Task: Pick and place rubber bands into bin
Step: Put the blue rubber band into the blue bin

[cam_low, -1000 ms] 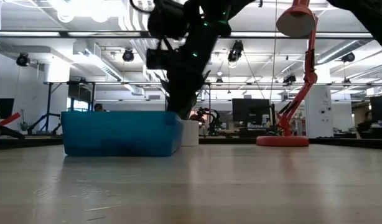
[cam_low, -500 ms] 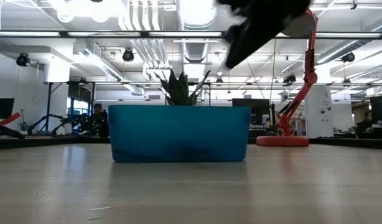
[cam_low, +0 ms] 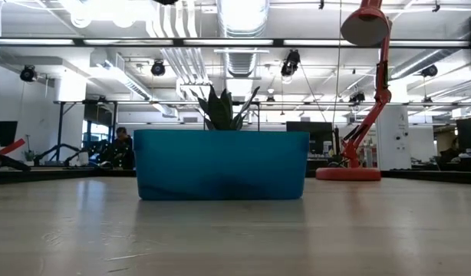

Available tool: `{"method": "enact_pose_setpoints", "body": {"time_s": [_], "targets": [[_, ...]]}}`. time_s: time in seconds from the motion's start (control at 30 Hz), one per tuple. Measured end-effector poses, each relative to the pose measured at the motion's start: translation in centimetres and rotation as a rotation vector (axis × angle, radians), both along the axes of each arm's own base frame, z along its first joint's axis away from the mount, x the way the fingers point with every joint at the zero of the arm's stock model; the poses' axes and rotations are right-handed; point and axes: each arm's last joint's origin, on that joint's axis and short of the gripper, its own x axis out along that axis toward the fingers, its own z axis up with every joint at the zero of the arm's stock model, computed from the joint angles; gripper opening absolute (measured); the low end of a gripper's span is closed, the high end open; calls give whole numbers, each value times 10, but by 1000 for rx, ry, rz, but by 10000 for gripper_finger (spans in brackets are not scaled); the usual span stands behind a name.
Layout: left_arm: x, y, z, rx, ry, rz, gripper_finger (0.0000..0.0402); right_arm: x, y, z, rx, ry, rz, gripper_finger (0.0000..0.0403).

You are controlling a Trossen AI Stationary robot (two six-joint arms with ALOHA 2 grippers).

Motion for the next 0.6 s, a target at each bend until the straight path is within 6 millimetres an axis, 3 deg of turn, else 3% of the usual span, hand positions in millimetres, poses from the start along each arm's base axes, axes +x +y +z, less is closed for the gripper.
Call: {"method": "enact_pose_setpoints", "body": {"time_s": [0.17, 0.4, 0.6], "targets": [[16, -14, -11, -65, 5, -40, 184, -11, 33, -18, -86, -151, 155, 217], [37, -27, -22, -229, -66, -54, 184, 9, 63, -38, -161, -144, 237, 217], [50, -37, -45, -223, -27, -79, 184, 28, 93, -56, -175, -171, 323, 215]]}}
